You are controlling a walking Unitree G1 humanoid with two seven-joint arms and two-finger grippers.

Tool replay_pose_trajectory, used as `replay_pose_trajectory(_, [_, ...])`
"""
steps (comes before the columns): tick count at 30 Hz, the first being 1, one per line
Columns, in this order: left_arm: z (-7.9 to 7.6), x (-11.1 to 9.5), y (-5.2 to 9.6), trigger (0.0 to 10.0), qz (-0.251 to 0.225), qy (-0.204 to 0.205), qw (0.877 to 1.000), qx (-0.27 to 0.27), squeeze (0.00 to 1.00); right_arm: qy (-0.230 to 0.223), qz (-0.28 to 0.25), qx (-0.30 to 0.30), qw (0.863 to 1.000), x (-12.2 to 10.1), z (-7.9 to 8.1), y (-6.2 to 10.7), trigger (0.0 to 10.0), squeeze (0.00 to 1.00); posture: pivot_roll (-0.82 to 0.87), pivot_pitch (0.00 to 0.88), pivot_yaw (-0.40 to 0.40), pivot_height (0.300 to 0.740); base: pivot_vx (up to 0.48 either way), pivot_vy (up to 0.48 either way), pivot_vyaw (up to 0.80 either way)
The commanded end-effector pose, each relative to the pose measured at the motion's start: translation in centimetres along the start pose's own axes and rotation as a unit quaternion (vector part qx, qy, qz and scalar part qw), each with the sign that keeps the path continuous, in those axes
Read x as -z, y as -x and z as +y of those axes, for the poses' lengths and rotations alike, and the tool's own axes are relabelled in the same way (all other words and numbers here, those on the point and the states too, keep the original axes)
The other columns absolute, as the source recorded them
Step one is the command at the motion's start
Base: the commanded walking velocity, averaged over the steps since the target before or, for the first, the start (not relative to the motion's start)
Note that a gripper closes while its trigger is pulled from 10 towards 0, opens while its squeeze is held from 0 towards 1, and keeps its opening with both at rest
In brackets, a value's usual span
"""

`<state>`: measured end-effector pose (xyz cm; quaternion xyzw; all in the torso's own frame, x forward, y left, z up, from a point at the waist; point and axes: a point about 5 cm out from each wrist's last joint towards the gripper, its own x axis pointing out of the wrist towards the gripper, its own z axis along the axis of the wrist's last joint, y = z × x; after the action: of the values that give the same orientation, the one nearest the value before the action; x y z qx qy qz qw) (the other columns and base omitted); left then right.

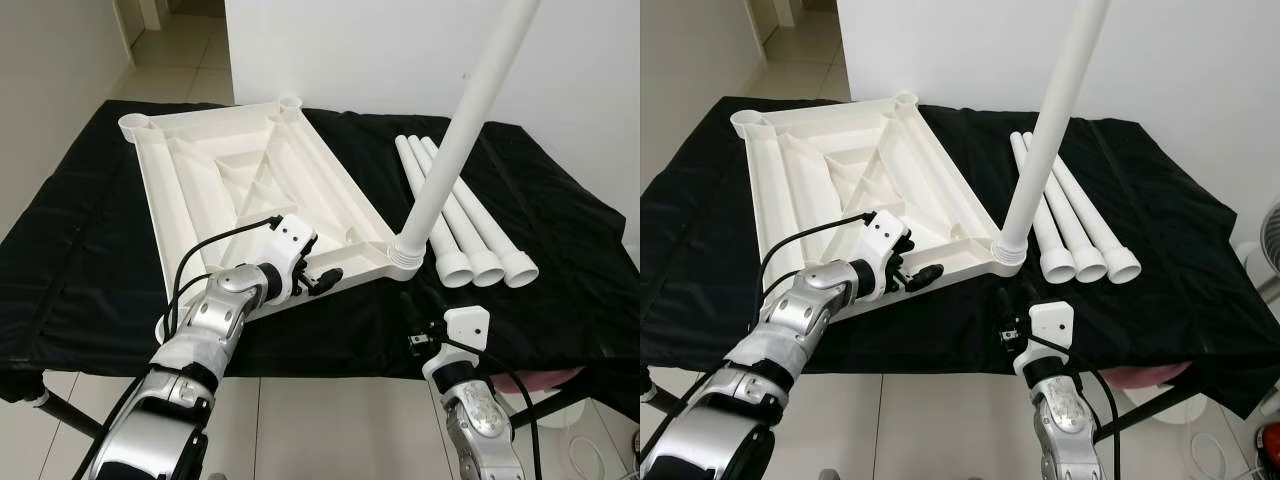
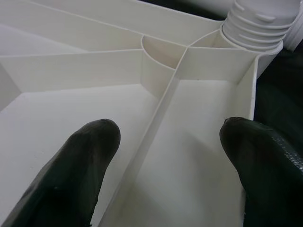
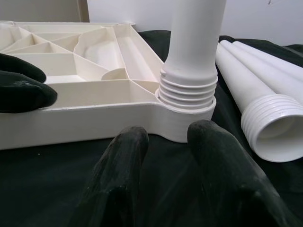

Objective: Building children table

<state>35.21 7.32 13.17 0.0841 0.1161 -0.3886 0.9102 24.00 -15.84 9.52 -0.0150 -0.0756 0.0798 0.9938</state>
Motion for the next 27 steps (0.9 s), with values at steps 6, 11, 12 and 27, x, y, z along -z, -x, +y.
replay_pose_trajectory(6, [2.1,1.5,0.2,10.0,0.044,0.028,0.986,-0.160,0.00,0.001,-0.010,-0.007,1.000,-0.3,0.5,-0.2,10.0,0.00,-0.11,0.000,-0.019,0.740,0.000,0.000,0.00])
replay_pose_trajectory(11, [2.9,1.7,0.3,10.0,0.053,0.042,0.978,-0.195,0.00,0.000,-0.011,-0.009,1.000,-0.4,0.7,-0.5,10.0,0.00,-0.10,0.000,-0.019,0.740,0.000,0.000,0.00])
replay_pose_trajectory(12, [3.1,1.8,0.3,10.0,0.057,0.042,0.976,-0.207,0.00,0.000,-0.012,-0.010,1.000,-0.4,0.7,-0.6,10.0,0.00,-0.10,0.000,-0.020,0.740,0.000,0.000,0.00])
replay_pose_trajectory(27, [4.5,2.2,0.6,10.0,0.087,0.046,0.956,-0.277,0.00,0.000,-0.012,-0.004,1.000,-0.5,1.0,-1.1,10.0,0.00,-0.10,0.000,-0.017,0.740,0.000,0.000,0.00])
